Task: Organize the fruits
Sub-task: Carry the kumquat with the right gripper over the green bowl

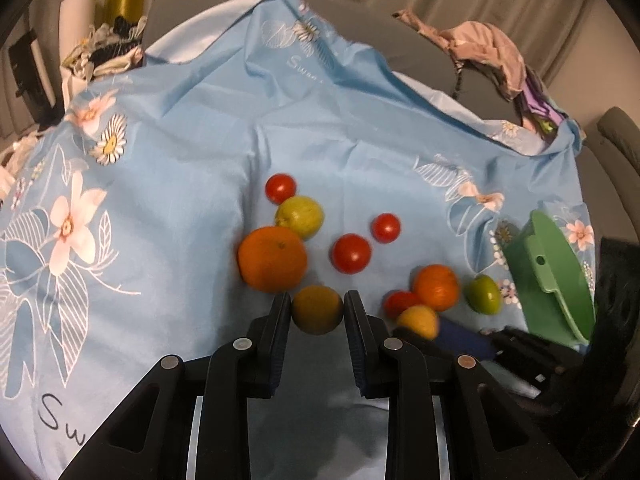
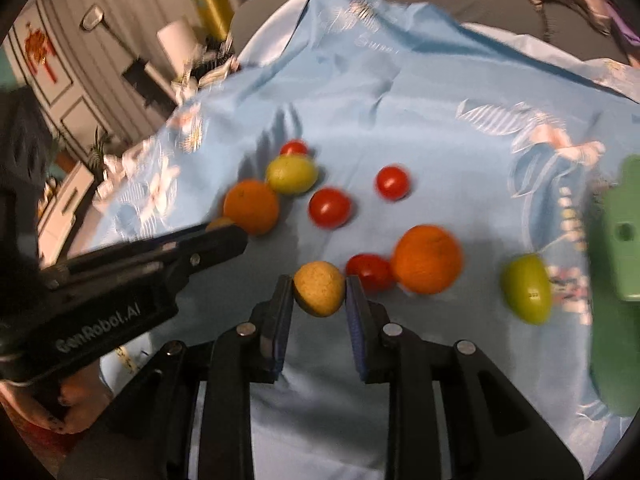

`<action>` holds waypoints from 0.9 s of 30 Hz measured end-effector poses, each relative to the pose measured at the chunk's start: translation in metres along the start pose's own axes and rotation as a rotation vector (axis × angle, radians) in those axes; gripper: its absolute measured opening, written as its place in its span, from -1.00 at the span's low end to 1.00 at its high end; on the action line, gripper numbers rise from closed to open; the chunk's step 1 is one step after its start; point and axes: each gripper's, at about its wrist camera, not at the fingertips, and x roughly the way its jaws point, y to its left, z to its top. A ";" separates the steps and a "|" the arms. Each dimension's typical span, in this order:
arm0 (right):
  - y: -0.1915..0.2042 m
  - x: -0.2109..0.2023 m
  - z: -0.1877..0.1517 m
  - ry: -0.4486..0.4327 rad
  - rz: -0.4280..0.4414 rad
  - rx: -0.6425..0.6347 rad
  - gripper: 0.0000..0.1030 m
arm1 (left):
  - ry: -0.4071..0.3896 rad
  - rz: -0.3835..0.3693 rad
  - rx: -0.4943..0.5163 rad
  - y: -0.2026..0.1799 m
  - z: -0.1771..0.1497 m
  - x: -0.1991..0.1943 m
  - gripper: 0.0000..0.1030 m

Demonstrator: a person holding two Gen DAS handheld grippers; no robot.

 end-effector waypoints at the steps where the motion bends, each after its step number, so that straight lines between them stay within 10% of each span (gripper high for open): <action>1: -0.003 -0.006 0.001 -0.016 0.000 0.010 -0.48 | -0.008 -0.003 0.007 -0.004 0.000 -0.003 -0.46; 27: -0.159 -0.164 -0.023 -0.381 -0.291 0.408 -0.47 | -0.089 -0.212 0.332 -0.201 0.003 0.000 -0.46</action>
